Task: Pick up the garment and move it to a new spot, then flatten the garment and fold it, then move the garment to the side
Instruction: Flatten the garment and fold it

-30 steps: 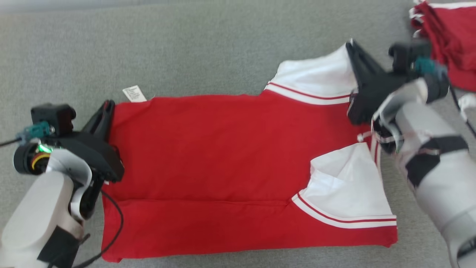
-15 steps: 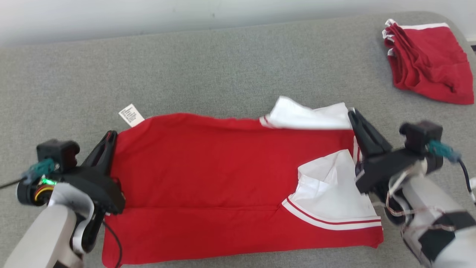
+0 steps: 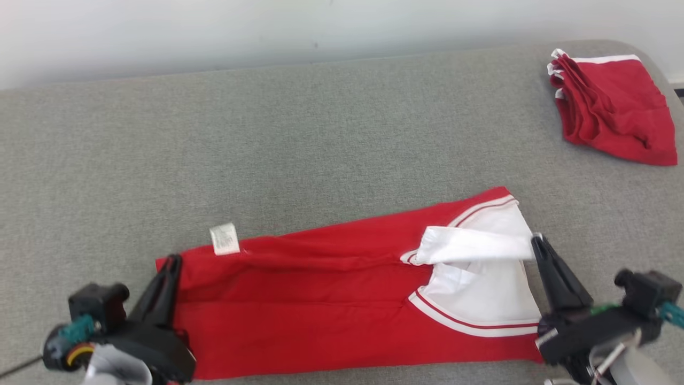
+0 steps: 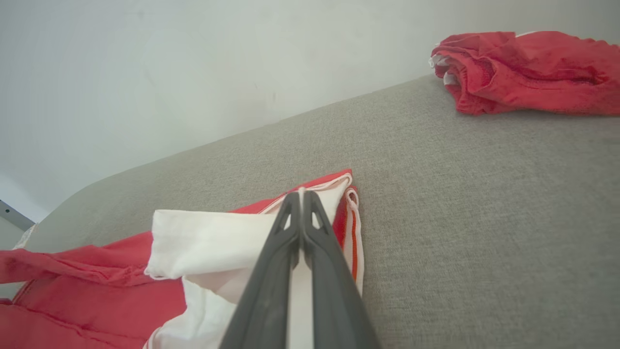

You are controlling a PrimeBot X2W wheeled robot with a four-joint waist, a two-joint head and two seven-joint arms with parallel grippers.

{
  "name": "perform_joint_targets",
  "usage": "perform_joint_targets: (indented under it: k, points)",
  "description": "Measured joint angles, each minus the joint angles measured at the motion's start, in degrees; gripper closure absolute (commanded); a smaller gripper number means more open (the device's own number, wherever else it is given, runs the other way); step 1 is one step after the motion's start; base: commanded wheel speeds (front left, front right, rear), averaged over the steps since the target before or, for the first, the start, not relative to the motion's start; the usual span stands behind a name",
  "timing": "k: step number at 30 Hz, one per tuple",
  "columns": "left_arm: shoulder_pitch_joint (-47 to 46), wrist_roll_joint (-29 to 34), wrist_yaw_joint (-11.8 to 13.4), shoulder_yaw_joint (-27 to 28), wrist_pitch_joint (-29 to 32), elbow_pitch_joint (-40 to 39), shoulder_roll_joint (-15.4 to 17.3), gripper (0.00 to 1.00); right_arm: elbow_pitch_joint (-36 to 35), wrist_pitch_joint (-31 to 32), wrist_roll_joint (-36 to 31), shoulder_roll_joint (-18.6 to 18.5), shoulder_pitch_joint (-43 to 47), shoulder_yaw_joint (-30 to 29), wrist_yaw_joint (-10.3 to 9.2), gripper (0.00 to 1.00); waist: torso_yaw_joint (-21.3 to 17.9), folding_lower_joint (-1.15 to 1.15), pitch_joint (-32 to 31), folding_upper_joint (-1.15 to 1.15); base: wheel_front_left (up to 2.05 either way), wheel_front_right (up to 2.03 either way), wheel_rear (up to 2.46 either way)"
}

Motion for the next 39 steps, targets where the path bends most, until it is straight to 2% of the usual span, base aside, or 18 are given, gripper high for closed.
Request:
perform_joint_targets:
  k: [4,10,11,12,13,14,23,26,31,39]
  points:
    - [2.9,-0.3,1.0,-0.3,-0.9,-1.8,-0.7,1.00,-4.2,2.9,-2.0,1.9,5.9,-4.7,0.00,1.00,0.6,0.00,-0.4,0.00,0.00,0.00,0.00]
    - [4.0,-0.2,1.5,-0.5,-3.0,-0.1,-1.1,1.00,-7.5,7.8,-4.7,5.3,11.4,-8.7,0.00,1.00,1.0,0.00,-1.2,0.00,0.00,0.00,0.00]
    - [4.1,0.1,1.8,-0.5,-3.4,0.3,-1.2,0.89,-7.6,8.9,-5.1,5.9,11.7,-9.1,0.00,0.65,1.0,0.00,-1.4,0.00,0.00,0.00,0.00]
    - [4.2,0.3,2.1,-0.6,-3.7,0.7,-1.4,0.67,-7.7,9.8,-5.9,6.2,12.0,-9.3,0.00,0.00,1.0,0.00,-1.6,0.00,0.00,0.00,0.00]
    - [4.2,0.7,2.4,-0.5,-4.4,1.1,-1.5,0.12,-8.1,9.9,-6.4,6.7,12.3,-9.6,0.00,0.00,1.0,0.00,-1.8,0.00,0.00,0.00,0.00]
    - [4.2,1.1,2.6,-0.4,-4.9,1.4,-1.6,0.00,-8.4,10.3,-6.6,7.1,12.6,-10.0,0.00,0.00,1.1,0.00,-2.0,0.00,0.00,0.00,0.00]
    - [5.0,2.2,3.8,0.7,-7.1,2.4,-2.9,0.00,-11.1,12.0,-8.7,7.9,13.4,-13.0,0.00,0.00,1.9,0.00,-3.9,0.00,0.00,0.00,0.00]
    - [5.3,4.3,4.4,1.8,-7.6,1.3,-3.1,0.00,-10.8,12.7,-10.1,7.8,12.7,-14.2,0.00,0.00,2.4,0.00,-4.3,0.00,0.00,0.00,0.00]
    - [6.6,8.9,5.8,6.7,-8.0,-3.4,-4.7,0.00,-7.7,14.6,-12.6,7.8,9.2,-15.9,0.00,0.00,3.2,0.01,-4.6,0.00,0.00,0.00,0.00]
    - [11.5,16.9,5.3,13.6,-8.0,-8.4,-9.6,0.00,1.3,16.5,-15.1,8.4,4.0,-15.6,0.00,0.00,4.6,0.01,-4.6,0.01,0.00,0.00,0.00]
